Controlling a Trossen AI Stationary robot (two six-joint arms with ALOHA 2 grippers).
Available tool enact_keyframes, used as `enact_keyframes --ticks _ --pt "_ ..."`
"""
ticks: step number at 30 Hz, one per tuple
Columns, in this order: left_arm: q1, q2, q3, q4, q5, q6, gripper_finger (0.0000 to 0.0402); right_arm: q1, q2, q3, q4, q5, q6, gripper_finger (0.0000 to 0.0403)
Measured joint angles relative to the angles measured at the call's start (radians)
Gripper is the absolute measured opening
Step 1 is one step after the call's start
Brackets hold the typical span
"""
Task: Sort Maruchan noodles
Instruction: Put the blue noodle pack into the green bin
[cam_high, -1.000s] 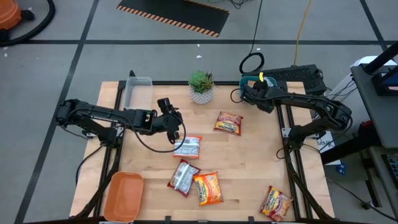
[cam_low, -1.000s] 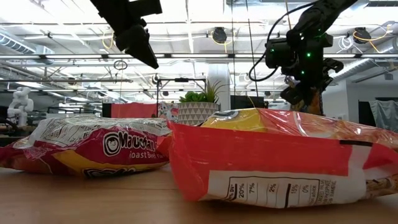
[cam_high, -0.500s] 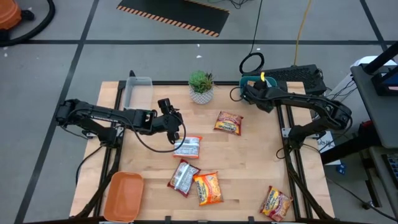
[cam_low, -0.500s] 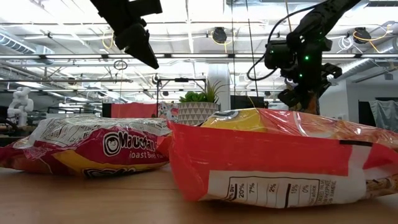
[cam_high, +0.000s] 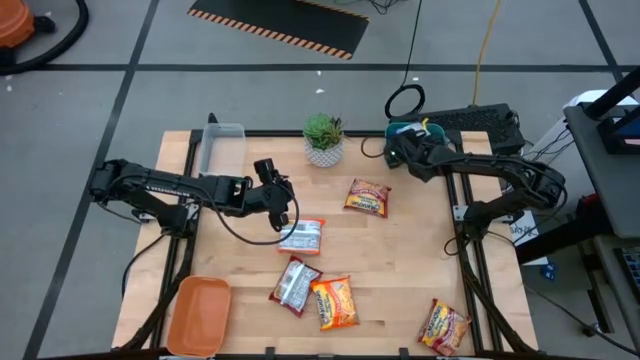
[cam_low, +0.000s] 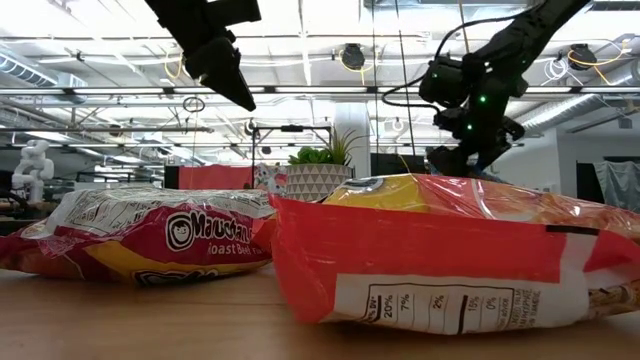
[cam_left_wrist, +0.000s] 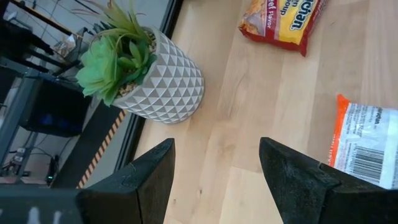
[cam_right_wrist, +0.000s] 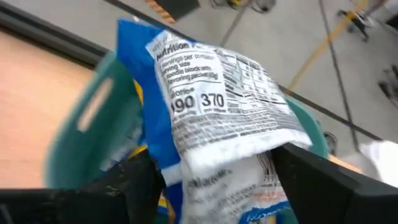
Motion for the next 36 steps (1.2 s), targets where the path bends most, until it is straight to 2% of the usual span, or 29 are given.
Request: enact_keyframes --ticks 5,11,24,31,34,36 --pt "0.000 0.000 0.000 0.000 0.011 0.000 0.0239 0.023 0.000 -0.008 0.122 -0.008 -0.111 0.0298" --pt "0.000 0.000 0.000 0.000 0.012 0.003 0.0239 0.064 -0.003 -0.009 0.245 -0.007 -0.210 0.0298" --pt "0.000 0.000 0.000 -0.002 0.041 -0.004 0.0239 0.101 -0.029 -0.009 0.241 -0.012 -0.326 0.0299" --pt "0.000 0.000 0.000 -0.002 0.045 -0.004 0.0239 0.125 -0.162 -0.009 0.109 -0.238 -0.367 0.0273" --pt "0.000 0.000 0.000 -0.002 0.045 -0.004 0.0239 0.125 -0.208 -0.009 0.018 -0.361 -0.389 0.0240" --pt "0.000 0.000 0.000 -0.002 0.046 -0.003 0.0239 0.126 -0.225 -0.013 -0.027 -0.373 -0.392 0.0209"
